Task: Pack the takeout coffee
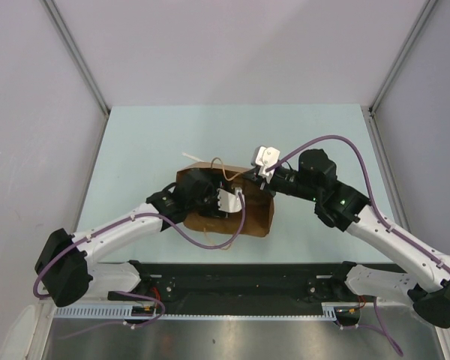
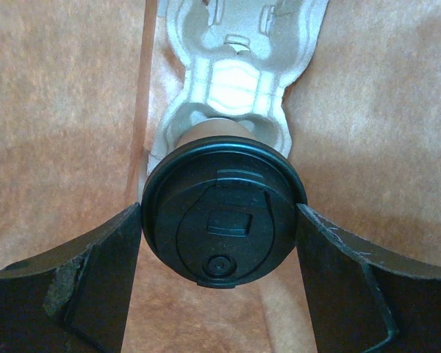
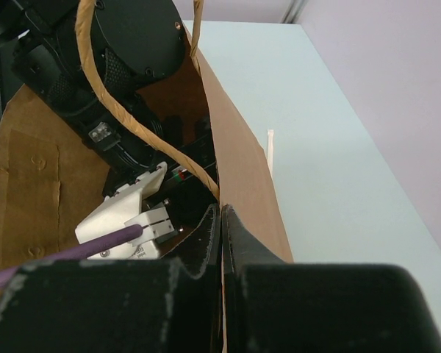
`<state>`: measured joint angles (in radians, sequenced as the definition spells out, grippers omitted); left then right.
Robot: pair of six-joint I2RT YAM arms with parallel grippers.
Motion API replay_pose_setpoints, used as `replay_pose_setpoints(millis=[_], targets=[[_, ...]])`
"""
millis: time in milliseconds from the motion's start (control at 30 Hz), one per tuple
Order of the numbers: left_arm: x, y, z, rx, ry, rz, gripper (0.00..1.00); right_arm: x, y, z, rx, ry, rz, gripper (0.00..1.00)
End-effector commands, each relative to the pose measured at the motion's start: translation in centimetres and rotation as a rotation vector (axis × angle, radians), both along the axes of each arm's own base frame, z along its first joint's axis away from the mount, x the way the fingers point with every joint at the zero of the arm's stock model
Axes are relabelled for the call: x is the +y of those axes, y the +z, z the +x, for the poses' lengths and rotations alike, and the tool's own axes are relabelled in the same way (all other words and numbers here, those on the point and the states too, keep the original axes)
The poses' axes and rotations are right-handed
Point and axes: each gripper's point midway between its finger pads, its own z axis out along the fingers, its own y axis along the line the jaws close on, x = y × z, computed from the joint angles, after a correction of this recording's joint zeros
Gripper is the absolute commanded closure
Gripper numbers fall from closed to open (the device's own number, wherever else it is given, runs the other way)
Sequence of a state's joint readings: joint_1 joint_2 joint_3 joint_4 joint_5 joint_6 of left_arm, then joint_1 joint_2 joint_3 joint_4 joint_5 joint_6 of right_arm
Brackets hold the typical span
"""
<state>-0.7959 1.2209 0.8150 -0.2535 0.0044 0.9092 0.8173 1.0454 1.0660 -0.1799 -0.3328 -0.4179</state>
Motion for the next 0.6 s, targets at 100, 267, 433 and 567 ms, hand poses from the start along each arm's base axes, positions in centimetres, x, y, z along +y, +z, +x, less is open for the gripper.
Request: replay_pose_setpoints(millis=[100, 267, 433, 567], targets=[[-1.0, 4.3, 1.7, -0.114, -0.014, -0.057, 1.00, 0.8, 2.8, 0.0, -0.042, 0.048, 0.092, 1.00], [-0.4, 4.6, 2.2, -0.071, 0.021, -0.044, 1.00, 0.8, 2.7, 0.0, -0.042, 0.053, 0.088, 1.00], [0.2, 5.3, 2.3, -0.066, 0.027, -0.025, 1.00, 0.9, 2.7, 0.0, -0.041, 0.057, 0.088, 1.00], [0.7, 5.0, 1.8, -0.055, 0.011, 0.001, 1.00, 1.0, 2.8, 0.3, -0.040, 0.052, 0.093, 1.00]])
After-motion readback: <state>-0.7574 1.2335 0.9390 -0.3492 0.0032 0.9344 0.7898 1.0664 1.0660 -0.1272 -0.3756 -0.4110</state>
